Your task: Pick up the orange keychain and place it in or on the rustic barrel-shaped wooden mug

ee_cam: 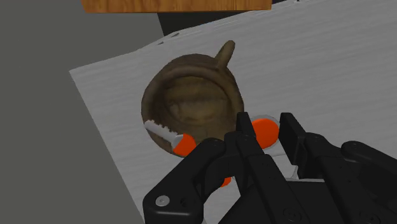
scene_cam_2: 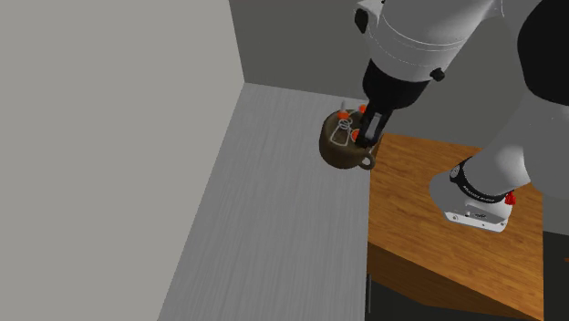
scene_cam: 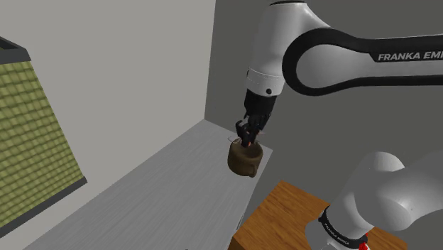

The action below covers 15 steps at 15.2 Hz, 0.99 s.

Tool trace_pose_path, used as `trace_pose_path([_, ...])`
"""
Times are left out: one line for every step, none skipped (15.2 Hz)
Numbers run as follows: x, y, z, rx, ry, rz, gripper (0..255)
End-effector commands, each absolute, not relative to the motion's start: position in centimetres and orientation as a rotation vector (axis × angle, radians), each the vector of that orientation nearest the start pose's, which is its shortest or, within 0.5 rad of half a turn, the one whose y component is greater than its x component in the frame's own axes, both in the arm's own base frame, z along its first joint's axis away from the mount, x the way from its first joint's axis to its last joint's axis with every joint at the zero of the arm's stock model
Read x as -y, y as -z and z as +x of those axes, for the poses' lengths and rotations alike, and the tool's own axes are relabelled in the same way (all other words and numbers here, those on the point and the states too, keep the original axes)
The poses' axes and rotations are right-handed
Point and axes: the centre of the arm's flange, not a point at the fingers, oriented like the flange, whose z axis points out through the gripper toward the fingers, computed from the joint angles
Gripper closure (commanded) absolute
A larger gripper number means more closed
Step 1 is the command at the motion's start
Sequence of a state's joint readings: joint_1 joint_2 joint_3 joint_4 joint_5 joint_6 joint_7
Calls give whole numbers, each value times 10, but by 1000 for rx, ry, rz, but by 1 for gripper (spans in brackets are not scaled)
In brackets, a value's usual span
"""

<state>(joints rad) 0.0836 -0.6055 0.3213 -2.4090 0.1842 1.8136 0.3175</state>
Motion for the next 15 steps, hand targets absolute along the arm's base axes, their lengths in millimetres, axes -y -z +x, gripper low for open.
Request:
trace_pose_path([-152, -514, 320, -19, -14, -3146, 255])
trace_pose_path([-143, -514, 315, -19, -14, -3146, 255])
trace_pose_path([-143, -509, 315, -19, -14, -3146, 255])
trace_pose_path([-143, -503, 315, -19, -14, -3146, 255])
trace_pose_path([-143, -498, 315, -19, -14, -3146, 255])
trace_pose_path([-143, -493, 315, -19, -14, -3146, 255])
trace_pose_path([-143, -488, 315, -19, -14, -3146, 255])
trace_pose_path([-143, -482, 315, -19, -14, -3146, 255])
trace_pose_path([-143, -477, 315, -19, -14, -3146, 255])
trace_pose_path([-143, -472, 315, -19, -14, -3146, 255])
trace_pose_path([-143, -466, 315, -19, -14, -3146, 255])
trace_pose_path([-143, -461, 315, -19, -14, -3146, 255])
trace_pose_path([-143, -456, 315, -19, -14, -3146, 255])
trace_pose_path([-143, -451, 315, -19, -14, -3146, 255])
trace_pose_path([-143, -445, 315, -19, -14, -3146, 255])
